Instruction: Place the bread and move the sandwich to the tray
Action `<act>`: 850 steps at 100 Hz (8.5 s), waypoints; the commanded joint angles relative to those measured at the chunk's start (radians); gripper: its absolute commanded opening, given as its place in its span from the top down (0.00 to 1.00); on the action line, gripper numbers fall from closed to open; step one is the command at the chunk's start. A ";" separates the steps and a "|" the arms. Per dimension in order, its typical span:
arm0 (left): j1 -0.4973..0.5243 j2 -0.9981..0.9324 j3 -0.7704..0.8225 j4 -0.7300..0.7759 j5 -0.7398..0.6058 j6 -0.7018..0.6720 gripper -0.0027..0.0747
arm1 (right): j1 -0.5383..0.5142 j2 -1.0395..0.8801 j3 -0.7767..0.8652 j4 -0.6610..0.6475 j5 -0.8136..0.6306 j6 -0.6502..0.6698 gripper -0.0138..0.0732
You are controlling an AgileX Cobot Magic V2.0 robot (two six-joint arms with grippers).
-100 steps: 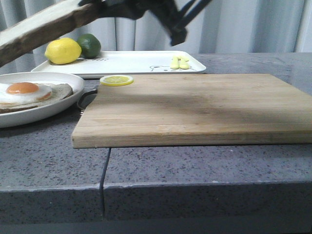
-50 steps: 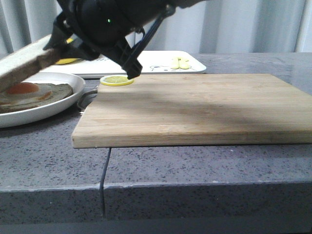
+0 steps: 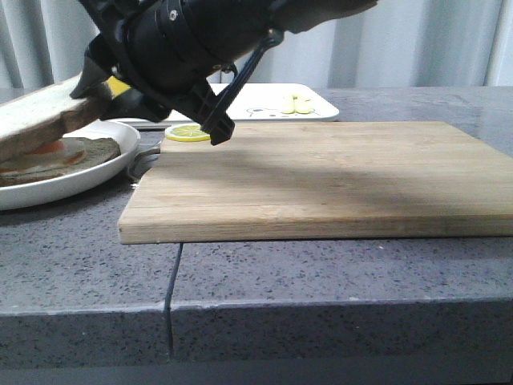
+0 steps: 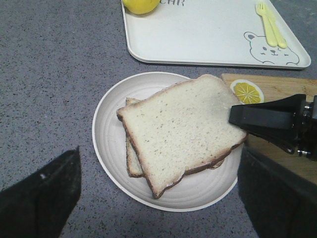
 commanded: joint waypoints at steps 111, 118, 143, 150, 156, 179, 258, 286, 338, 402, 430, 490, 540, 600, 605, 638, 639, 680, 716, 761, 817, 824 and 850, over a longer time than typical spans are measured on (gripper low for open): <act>-0.002 0.003 -0.037 -0.020 -0.063 0.000 0.19 | -0.193 -0.441 -0.066 -0.549 0.038 0.109 0.29; -0.002 0.003 -0.037 -0.020 -0.063 0.000 0.19 | -0.221 -0.484 -0.051 -0.679 0.049 0.183 0.29; -0.002 0.003 -0.037 -0.020 -0.063 0.000 0.19 | -0.348 -0.640 0.084 -1.140 0.058 0.466 0.29; -0.002 0.003 -0.037 -0.020 -0.063 0.000 0.19 | -0.391 -0.695 0.132 -1.255 0.058 0.541 0.29; -0.002 0.003 -0.037 -0.020 -0.063 0.000 0.19 | -0.426 -0.751 0.172 -1.345 0.057 0.600 0.29; -0.002 0.003 -0.037 -0.020 -0.063 0.000 0.19 | -0.560 -0.994 0.347 -1.720 0.060 0.820 0.29; -0.002 0.003 -0.037 -0.020 -0.063 0.000 0.19 | -0.606 -1.464 0.736 -1.942 0.067 0.941 0.29; -0.002 0.003 -0.037 -0.020 -0.063 0.000 0.19 | -0.606 -1.464 0.736 -1.942 0.067 0.941 0.29; -0.002 0.003 -0.037 -0.020 -0.063 0.000 0.19 | -0.606 -1.464 0.736 -1.942 0.067 0.941 0.29; -0.002 0.045 -0.037 -0.018 -0.084 -0.026 0.19 | -0.606 -1.464 0.736 -1.942 0.067 0.941 0.29; 0.000 0.165 -0.037 -0.001 -0.092 -0.045 0.27 | -0.606 -1.464 0.736 -1.942 0.078 0.941 0.29; 0.000 0.266 -0.037 0.170 -0.137 -0.186 0.30 | -0.606 -1.464 0.736 -1.942 0.083 0.941 0.29; 0.000 0.314 0.021 0.209 -0.142 -0.203 0.30 | -0.606 -1.464 0.736 -1.942 0.083 0.941 0.29; 0.000 0.424 0.025 0.209 -0.201 -0.227 0.30 | -0.606 -1.464 0.736 -1.942 0.090 0.941 0.29; 0.000 0.435 0.025 0.209 -0.206 -0.227 0.30 | -0.606 -1.464 0.736 -1.942 0.090 0.941 0.29; 0.000 0.485 0.025 0.210 -0.216 -0.227 0.30 | -0.606 -1.464 0.736 -1.942 0.097 0.941 0.29; 0.000 0.487 0.025 0.210 -0.218 -0.227 0.30 | -0.606 -1.464 0.736 -1.942 0.097 0.941 0.29; 0.000 0.544 0.025 0.212 -0.234 -0.227 0.40 | -0.606 -1.464 0.736 -1.942 0.097 0.941 0.29; 0.000 0.591 0.025 0.212 -0.246 -0.227 0.49 | -0.606 -1.464 0.736 -1.942 0.097 0.941 0.29; 0.000 0.595 0.025 0.209 -0.254 -0.227 0.79 | -0.606 -1.464 0.736 -1.942 0.097 0.941 0.29; 0.000 0.575 0.025 0.043 -0.298 -0.227 0.99 | -0.606 -1.464 0.736 -1.942 0.097 0.941 0.29; 0.000 0.556 0.025 0.004 -0.315 -0.227 0.99 | -0.606 -1.464 0.736 -1.942 0.097 0.941 0.29; 0.015 0.473 0.020 -0.111 -0.328 -0.227 0.99 | -0.606 -1.464 0.736 -1.942 0.097 0.941 0.29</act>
